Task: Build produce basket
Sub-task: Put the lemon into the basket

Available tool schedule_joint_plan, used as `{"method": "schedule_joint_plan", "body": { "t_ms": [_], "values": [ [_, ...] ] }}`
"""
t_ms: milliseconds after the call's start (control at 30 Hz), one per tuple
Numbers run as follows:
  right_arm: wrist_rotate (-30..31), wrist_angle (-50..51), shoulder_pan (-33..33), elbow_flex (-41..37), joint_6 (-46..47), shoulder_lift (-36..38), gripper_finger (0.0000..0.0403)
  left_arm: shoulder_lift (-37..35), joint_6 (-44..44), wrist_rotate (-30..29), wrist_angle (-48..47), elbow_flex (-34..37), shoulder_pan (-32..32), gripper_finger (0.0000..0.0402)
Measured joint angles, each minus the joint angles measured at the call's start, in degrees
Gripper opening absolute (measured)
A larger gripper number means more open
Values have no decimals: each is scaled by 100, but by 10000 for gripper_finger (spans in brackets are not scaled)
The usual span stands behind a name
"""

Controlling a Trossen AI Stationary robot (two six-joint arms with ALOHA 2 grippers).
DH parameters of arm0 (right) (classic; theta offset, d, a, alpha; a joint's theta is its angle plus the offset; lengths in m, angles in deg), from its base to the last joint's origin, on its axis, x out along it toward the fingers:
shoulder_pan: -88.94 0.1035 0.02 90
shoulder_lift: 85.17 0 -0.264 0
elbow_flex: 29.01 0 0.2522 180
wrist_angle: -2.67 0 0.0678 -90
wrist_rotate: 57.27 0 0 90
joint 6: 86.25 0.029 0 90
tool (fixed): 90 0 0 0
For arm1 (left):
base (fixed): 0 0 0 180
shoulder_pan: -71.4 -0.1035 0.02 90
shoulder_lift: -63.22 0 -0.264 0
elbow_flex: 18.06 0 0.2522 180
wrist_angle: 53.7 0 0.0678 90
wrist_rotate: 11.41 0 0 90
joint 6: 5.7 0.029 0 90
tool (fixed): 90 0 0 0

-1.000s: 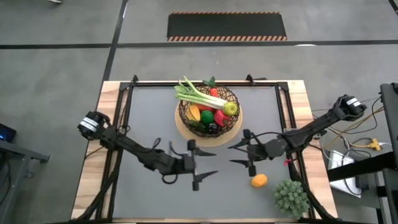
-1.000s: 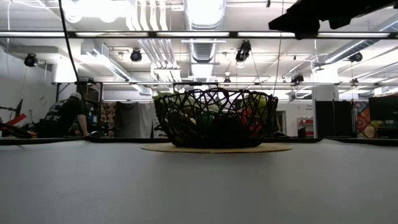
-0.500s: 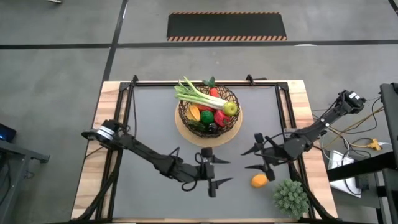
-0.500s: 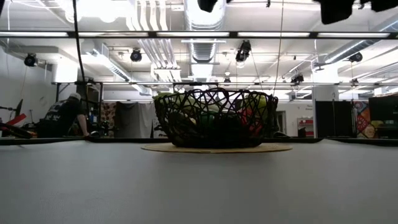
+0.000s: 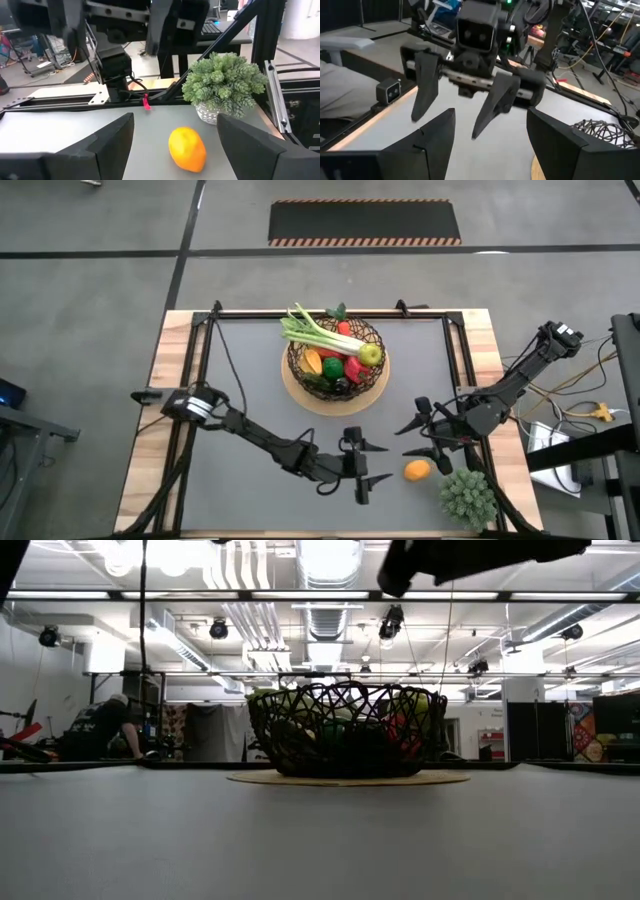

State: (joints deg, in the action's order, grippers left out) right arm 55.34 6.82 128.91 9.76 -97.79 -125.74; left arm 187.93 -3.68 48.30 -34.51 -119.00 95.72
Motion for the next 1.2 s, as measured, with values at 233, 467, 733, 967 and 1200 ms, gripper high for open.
{"method": "schedule_joint_plan", "body": {
  "t_ms": [233,467,733,967,1200],
  "values": [
    [292,-11,383,-1,-119,136,228,542,-10,-28,3,-517,-71,267],
    [502,-429,531,-244,-394,158,228,1151,-24,102,-6,-1064,-162,267],
    [383,-504,559,-375,-176,263,228,1662,-151,128,2,-1573,-199,271],
    [269,-784,568,-483,-178,268,228,1768,-819,189,-9,-1564,-303,302],
    [289,-793,566,-483,-193,271,228,1768,-765,773,3,-1601,-345,313]
  ]
}}
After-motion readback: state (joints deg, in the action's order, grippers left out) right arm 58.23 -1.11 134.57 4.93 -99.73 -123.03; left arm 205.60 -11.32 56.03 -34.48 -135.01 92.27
